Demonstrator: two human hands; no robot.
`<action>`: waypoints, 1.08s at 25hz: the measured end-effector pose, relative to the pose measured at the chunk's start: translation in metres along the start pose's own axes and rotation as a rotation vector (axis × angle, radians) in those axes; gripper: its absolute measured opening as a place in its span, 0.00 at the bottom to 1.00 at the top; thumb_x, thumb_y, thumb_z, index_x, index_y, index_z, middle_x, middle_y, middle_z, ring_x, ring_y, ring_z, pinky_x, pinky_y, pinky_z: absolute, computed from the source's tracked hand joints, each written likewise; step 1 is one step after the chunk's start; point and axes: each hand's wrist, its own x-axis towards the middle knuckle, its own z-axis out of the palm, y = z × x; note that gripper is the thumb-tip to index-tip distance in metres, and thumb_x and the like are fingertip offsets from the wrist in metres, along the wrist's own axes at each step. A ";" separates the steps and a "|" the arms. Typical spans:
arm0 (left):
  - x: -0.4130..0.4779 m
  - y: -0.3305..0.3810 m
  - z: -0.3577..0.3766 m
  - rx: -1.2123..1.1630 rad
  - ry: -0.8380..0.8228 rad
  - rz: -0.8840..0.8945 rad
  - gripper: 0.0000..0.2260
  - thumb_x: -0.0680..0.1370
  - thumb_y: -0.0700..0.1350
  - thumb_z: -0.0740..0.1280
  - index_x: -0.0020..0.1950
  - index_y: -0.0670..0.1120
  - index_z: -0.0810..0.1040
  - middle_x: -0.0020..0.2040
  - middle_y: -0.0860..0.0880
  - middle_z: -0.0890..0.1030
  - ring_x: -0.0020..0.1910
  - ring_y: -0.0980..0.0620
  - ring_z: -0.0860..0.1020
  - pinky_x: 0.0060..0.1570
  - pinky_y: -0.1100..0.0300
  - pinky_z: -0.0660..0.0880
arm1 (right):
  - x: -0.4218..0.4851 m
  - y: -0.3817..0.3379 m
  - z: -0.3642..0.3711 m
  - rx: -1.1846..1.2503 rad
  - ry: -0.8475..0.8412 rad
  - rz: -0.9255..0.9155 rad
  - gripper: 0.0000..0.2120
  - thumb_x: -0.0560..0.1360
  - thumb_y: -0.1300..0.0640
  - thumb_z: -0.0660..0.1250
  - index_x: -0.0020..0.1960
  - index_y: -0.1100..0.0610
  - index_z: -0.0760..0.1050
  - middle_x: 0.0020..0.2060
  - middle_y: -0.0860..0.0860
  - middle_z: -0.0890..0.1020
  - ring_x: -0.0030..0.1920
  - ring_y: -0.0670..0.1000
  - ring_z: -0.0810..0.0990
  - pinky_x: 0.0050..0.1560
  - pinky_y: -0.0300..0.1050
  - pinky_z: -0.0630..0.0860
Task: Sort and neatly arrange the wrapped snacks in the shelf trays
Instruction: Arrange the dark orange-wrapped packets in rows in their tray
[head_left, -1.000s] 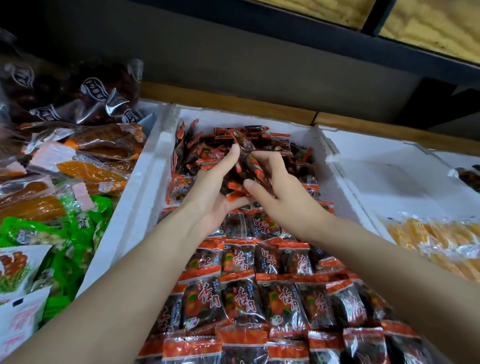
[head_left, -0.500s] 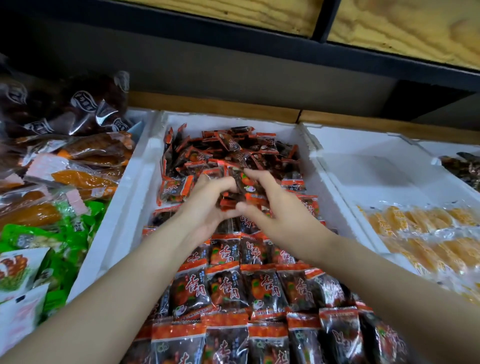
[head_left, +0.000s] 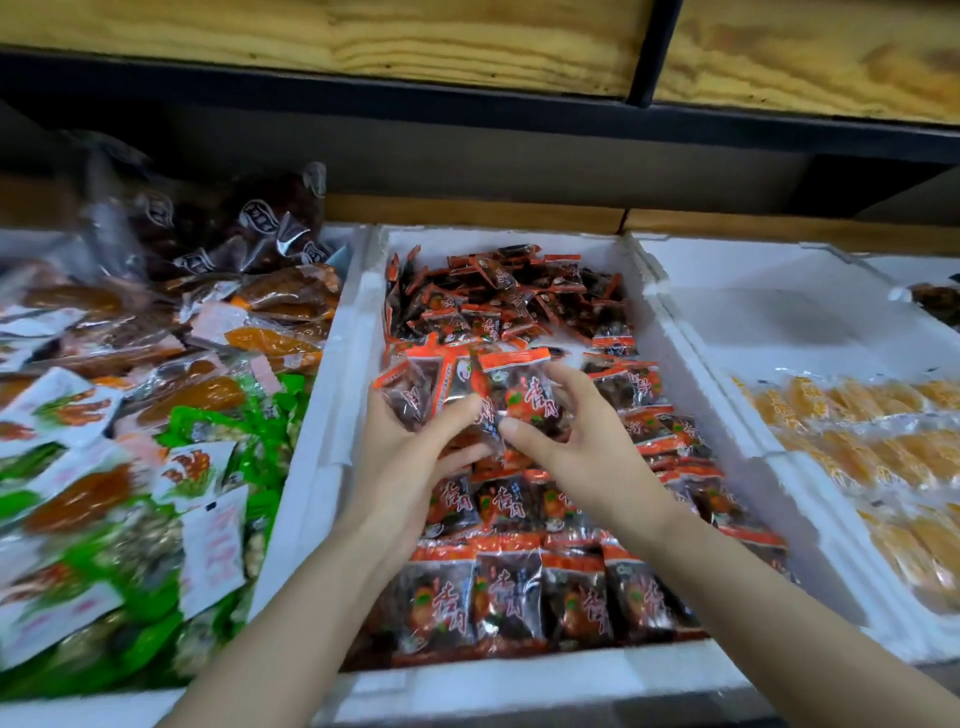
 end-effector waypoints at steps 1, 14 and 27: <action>-0.009 0.001 -0.004 -0.025 -0.016 -0.018 0.31 0.63 0.43 0.75 0.64 0.48 0.69 0.54 0.49 0.82 0.48 0.54 0.83 0.43 0.55 0.80 | -0.006 -0.001 0.006 0.018 -0.025 -0.002 0.30 0.73 0.56 0.69 0.71 0.53 0.60 0.60 0.39 0.66 0.65 0.37 0.61 0.59 0.27 0.58; -0.065 0.016 -0.084 0.289 0.318 0.315 0.24 0.70 0.36 0.74 0.62 0.46 0.70 0.48 0.57 0.79 0.43 0.68 0.79 0.43 0.74 0.73 | -0.061 -0.003 0.059 0.124 -0.113 0.297 0.11 0.78 0.51 0.63 0.43 0.59 0.68 0.35 0.51 0.72 0.37 0.45 0.73 0.40 0.35 0.68; -0.063 0.007 -0.096 0.248 0.164 0.153 0.18 0.70 0.38 0.74 0.51 0.54 0.72 0.46 0.54 0.81 0.46 0.58 0.81 0.48 0.55 0.78 | -0.067 0.003 0.089 -0.328 -0.136 -0.084 0.21 0.77 0.51 0.63 0.69 0.51 0.65 0.56 0.44 0.66 0.49 0.39 0.71 0.55 0.30 0.66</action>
